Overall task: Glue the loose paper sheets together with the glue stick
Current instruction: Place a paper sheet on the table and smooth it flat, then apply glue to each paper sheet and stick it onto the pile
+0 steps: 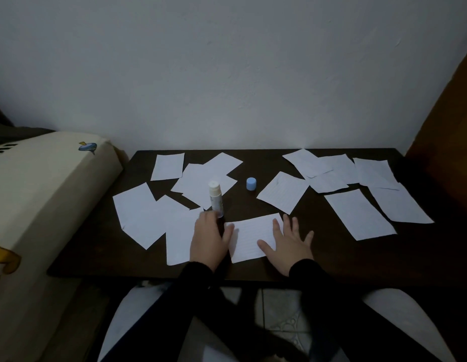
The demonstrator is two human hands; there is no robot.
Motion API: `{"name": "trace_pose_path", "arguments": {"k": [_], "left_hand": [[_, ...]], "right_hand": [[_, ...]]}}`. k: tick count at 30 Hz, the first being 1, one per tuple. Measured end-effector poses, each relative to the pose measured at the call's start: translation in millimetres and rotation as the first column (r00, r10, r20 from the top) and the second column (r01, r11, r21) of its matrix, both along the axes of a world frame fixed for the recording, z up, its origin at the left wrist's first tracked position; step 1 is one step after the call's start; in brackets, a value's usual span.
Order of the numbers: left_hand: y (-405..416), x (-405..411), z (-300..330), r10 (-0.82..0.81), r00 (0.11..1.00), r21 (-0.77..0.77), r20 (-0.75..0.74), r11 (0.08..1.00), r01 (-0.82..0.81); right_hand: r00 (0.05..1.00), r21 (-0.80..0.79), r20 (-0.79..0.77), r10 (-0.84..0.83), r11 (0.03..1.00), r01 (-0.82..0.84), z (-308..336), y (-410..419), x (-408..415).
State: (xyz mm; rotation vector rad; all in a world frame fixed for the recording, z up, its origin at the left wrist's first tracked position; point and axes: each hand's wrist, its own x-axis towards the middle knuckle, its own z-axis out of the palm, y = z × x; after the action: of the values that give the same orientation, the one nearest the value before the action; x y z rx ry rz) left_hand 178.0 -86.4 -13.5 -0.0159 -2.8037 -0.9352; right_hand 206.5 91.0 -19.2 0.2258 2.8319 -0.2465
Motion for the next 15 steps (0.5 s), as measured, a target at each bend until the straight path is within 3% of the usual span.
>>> {"name": "trace_pose_path", "arguments": {"k": [3, 5, 9, 15], "left_hand": [[11, -21, 6, 0.183, 0.978, 0.303, 0.102, 0.930, -0.206], [17, -34, 10, 0.216, 0.962, 0.404, 0.165, 0.875, -0.266], [21, -47, 15, 0.213, 0.952, 0.417, 0.221, 0.862, -0.289], [-10, -44, 13, 0.179, 0.970, 0.356, 0.163, 0.906, -0.227]], "right_hand": [[0.983, -0.012, -0.104, 0.153, 0.988, -0.155, 4, -6, -11], [0.955, -0.046, -0.080, 0.286, 0.956, -0.290, 5, -9, -19], [0.930, -0.075, 0.020, 0.366, 0.928, -0.364, -2, -8, -26], [0.980, -0.028, 0.005, 0.198, 0.980, -0.198, -13, -19, -18]]}}
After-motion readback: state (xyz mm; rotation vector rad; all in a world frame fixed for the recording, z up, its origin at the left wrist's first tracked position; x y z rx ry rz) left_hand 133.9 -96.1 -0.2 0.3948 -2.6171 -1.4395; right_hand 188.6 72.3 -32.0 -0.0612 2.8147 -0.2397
